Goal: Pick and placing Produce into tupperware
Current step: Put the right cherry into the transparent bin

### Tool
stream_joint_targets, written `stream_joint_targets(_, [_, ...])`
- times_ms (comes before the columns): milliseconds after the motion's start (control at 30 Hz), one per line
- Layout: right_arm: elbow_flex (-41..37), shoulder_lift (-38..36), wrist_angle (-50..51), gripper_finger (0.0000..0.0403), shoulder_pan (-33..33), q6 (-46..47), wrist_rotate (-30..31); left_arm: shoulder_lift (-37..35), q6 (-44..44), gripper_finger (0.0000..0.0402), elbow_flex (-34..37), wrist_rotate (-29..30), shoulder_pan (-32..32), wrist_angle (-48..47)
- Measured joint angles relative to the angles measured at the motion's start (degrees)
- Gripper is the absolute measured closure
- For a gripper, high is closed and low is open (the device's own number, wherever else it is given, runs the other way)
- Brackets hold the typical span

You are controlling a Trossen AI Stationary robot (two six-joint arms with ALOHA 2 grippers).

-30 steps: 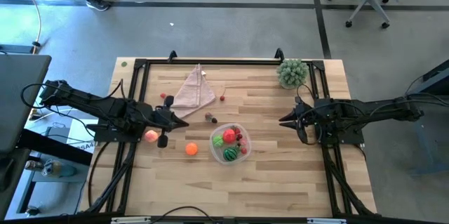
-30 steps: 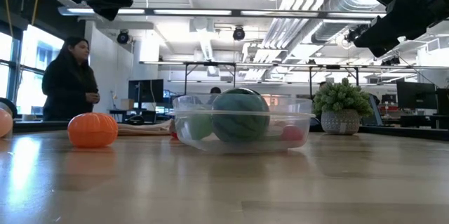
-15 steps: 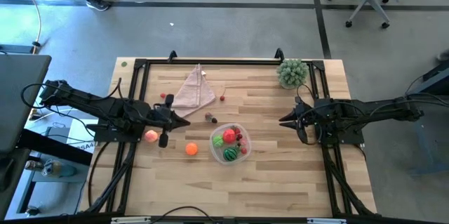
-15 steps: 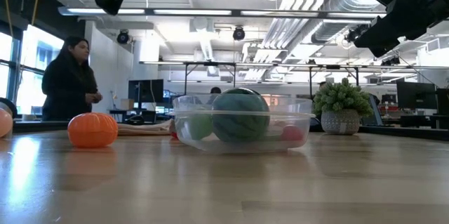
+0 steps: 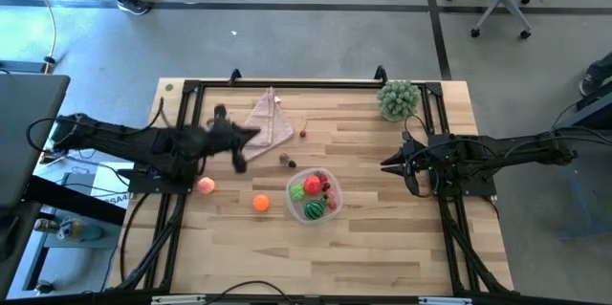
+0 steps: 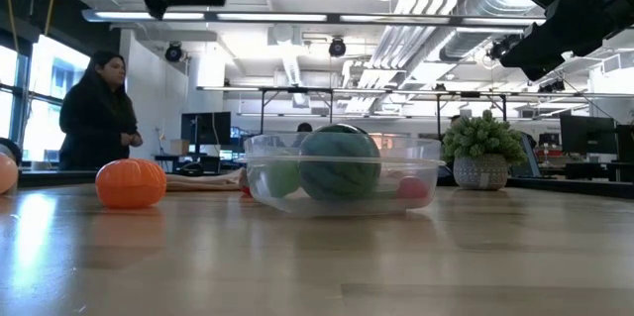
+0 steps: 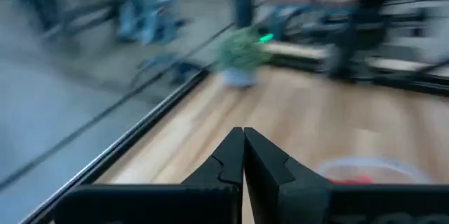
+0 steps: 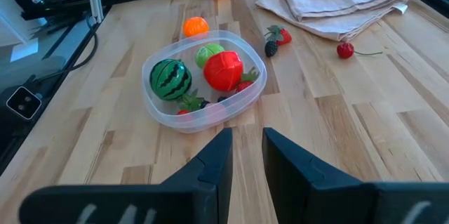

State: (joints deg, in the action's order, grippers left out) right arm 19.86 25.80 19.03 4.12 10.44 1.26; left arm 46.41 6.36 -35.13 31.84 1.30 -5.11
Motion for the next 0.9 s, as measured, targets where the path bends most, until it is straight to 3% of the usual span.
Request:
stream_joint_targets(67, [0.0, 0.0, 0.0, 0.0335, 0.0, 0.0, 0.0, 3.1, 3.9, 0.0401, -3.4, -3.3, 5.7, -5.0])
stream_joint_targets(233, [0.0, 0.0, 0.0, 0.0335, 0.0, 0.0, 0.0, 14.0, 12.8, 0.0401, -14.8, -18.5, 19.0, -18.1])
stream_joint_targets(367, [0.0, 0.0, 0.0, 0.0335, 0.0, 0.0, 0.0, 24.5, 16.3, 0.0401, -25.5, -23.8, 25.5, -28.2])
stream_joint_targets(633, [0.0, 0.0, 0.0, 0.0335, 0.0, 0.0, 0.0, 47.1, 23.7, 0.0401, -47.9, -24.8, 29.6, -46.6])
stream_joint_targets(900, [0.0, 0.0, 0.0, 0.0335, 0.0, 0.0, 0.0, 65.0, 27.1, 0.0401, -61.8, -30.4, 29.3, -56.1])
